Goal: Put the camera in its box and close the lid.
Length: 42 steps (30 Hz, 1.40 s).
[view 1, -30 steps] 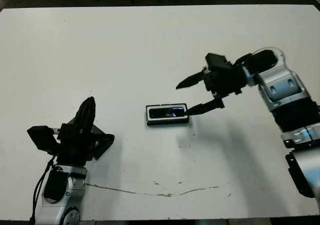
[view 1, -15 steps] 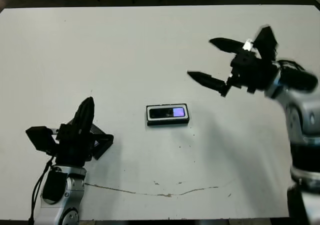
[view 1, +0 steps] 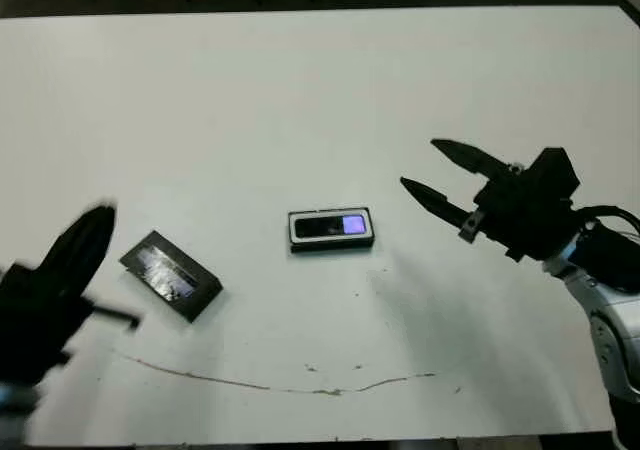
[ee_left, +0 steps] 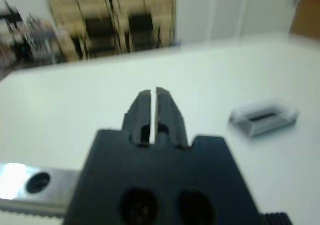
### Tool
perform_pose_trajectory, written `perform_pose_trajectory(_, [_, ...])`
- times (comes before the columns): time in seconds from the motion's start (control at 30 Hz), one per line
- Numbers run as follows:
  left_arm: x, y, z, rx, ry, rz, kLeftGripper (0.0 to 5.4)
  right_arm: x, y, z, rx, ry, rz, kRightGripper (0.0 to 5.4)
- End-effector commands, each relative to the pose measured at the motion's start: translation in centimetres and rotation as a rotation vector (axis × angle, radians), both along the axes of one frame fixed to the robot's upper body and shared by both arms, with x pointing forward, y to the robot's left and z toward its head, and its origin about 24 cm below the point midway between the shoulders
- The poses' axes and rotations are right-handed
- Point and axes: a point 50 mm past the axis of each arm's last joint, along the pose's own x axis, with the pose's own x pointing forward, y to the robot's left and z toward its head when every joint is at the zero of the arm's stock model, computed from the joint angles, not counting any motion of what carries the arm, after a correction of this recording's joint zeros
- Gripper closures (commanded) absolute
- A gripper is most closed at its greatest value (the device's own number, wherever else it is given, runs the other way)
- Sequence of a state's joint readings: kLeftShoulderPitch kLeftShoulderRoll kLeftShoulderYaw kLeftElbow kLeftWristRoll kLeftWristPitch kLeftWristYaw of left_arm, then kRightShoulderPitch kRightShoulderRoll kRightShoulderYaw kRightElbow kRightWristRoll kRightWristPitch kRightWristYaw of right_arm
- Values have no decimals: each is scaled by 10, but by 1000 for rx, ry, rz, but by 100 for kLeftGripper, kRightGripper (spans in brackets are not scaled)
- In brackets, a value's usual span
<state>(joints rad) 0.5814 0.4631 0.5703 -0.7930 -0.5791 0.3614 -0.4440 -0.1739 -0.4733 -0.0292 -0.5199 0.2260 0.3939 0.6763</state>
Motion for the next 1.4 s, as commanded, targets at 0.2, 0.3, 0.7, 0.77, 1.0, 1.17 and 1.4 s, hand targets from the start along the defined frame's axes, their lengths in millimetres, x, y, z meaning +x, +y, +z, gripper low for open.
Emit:
perform_pose_trajectory(0.2, [8, 30, 13, 142, 308, -149, 540, 2, -4, -4, -16, 22, -18, 507])
perform_pose_trajectory(0.3, [12, 33, 15, 137, 363, -176, 540, 2, -5, -3, -20, 27, -28, 539])
perform_pose_trajectory(0.7, [33, 33, -7, -1, 489, -301, 540, 5, -7, 1, -48, 7, -23, 539])
perform_pose_trajectory(0.77, [38, 32, -9, 12, 542, -309, 540, 6, -6, 2, -50, 11, -24, 539])
perform_pose_trajectory(1.0, [50, 21, -11, 120, 655, -398, 540, 6, -7, 5, -48, 16, -31, 539])
perform_pose_trajectory(1.17, [58, 17, -19, 164, 701, -448, 540, 6, -7, 7, -50, 14, -34, 539])
perform_pose_trajectory(1.4, [66, 12, -24, 237, 718, -489, 540, 7, -9, 7, -47, 15, -36, 539])
